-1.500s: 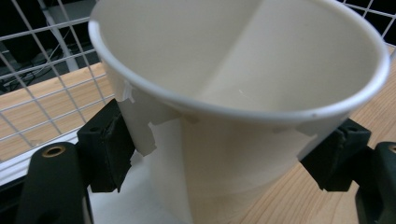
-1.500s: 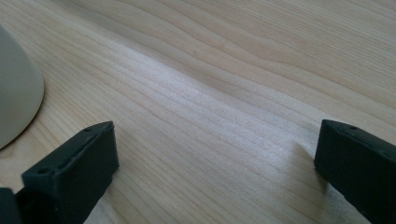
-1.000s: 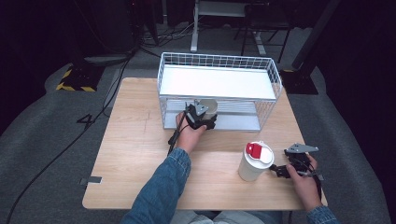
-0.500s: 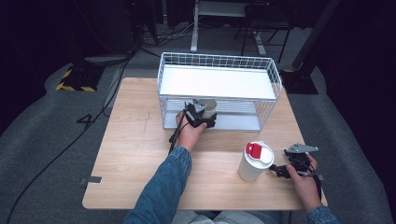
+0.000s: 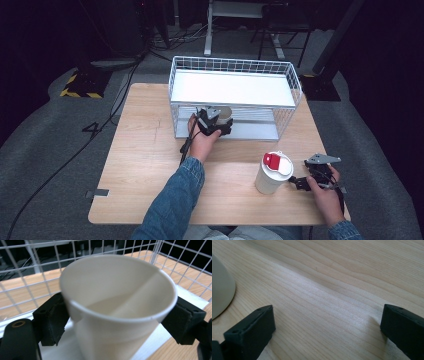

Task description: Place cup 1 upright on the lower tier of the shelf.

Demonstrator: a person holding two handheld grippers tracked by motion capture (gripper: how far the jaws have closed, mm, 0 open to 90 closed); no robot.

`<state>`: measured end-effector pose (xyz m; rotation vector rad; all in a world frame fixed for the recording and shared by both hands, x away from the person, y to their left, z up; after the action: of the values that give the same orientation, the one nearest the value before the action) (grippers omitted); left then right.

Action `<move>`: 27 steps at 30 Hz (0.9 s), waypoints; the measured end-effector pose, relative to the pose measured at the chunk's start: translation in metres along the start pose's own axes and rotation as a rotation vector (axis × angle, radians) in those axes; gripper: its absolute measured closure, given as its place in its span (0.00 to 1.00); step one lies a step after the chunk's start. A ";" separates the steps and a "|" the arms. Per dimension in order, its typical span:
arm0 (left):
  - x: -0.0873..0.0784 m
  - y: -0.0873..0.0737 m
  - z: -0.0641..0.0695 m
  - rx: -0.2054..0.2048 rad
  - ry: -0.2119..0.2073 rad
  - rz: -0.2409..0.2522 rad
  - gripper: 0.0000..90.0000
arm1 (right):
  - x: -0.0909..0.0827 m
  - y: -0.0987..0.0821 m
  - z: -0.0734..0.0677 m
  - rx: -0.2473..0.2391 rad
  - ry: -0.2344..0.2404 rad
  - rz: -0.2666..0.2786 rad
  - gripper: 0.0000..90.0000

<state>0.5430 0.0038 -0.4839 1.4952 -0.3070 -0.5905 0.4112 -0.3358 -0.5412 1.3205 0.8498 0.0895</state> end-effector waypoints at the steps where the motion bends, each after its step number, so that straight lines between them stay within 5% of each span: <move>1: -0.001 0.001 0.001 -0.017 0.002 0.020 0.17 | 0.000 0.000 0.000 0.001 0.001 0.001 0.00; 3: -0.002 0.004 -0.002 0.009 -0.008 0.039 0.17 | 0.000 0.000 0.000 0.001 0.001 0.001 0.00; 10: -0.009 0.002 0.000 -0.038 -0.007 0.043 0.17 | 0.000 0.000 0.000 0.001 0.001 0.001 0.00; 27: -0.047 0.003 -0.001 0.011 -0.025 0.073 0.17 | 0.000 0.000 0.000 0.000 0.000 0.000 0.00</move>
<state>0.5051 0.0302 -0.4729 1.4814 -0.3829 -0.5501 0.4112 -0.3358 -0.5412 1.3207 0.8500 0.0892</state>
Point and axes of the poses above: each handheld gripper's, and its own axes: x roughly forward along the jaws, y roughly out of its top, z roughly to its right, the point moved 5 cm from there along x, roughly forward along the jaws, and after that the axes turned 15 degrees about z, right-handed, at the moved point
